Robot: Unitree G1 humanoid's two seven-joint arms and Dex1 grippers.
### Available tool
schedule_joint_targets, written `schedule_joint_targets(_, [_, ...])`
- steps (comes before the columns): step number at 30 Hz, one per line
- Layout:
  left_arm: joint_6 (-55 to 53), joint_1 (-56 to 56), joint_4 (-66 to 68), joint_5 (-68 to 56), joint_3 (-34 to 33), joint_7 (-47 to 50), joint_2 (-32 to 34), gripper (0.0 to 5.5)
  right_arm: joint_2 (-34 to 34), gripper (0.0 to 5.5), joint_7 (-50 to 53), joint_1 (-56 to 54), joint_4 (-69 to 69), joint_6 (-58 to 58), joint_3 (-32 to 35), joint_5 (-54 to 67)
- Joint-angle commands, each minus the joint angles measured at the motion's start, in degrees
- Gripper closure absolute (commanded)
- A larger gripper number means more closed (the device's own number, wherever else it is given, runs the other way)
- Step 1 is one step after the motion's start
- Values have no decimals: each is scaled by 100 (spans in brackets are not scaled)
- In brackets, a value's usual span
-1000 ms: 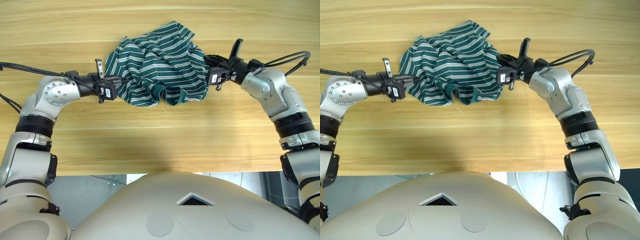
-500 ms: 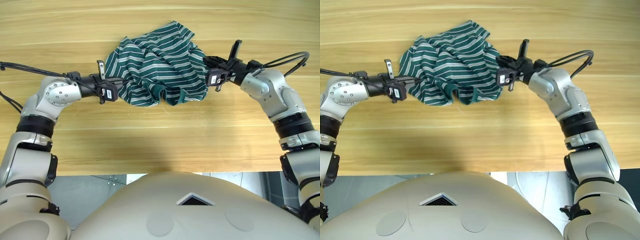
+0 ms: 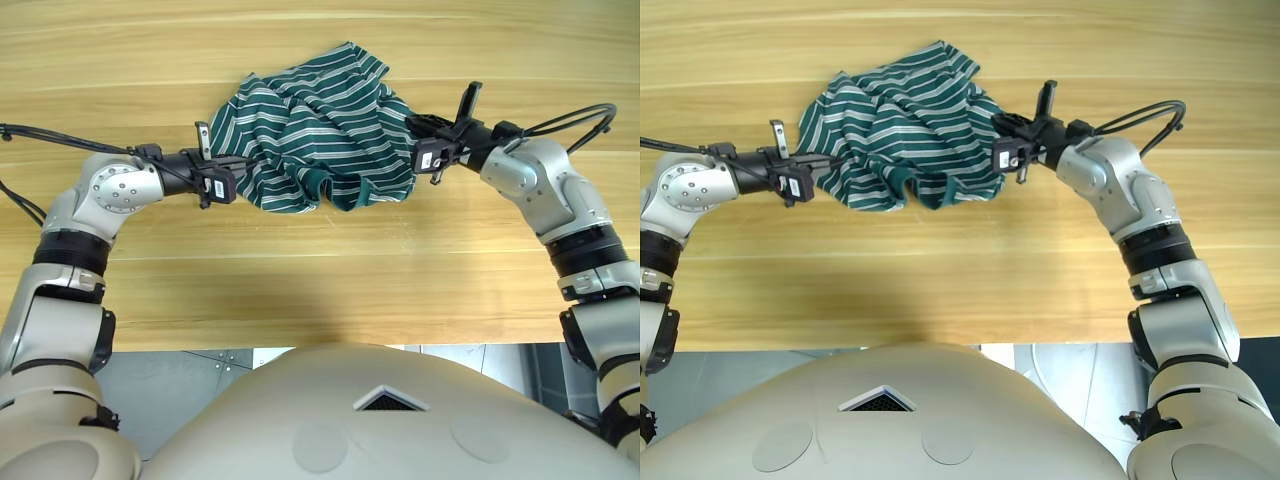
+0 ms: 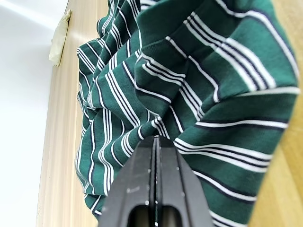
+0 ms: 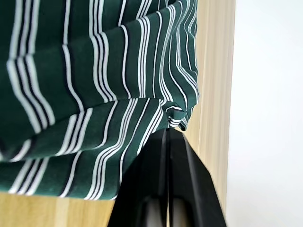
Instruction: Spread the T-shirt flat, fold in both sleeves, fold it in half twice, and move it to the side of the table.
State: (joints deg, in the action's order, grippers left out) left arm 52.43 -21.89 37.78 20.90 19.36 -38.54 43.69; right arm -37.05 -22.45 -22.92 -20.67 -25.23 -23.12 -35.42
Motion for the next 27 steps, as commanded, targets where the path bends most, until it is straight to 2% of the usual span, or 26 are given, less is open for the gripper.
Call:
schedule_joint_targets(1, [-2, -9, -58, -18, 29, -37, 31, 549, -15, 550, -64, 42, -32, 14, -18, -14])
schedule_joint_targets(27, [-10, 37, -81, -19, 14, -25, 61, 549, 13, 550, -69, 89, -3, 30, -42, -23])
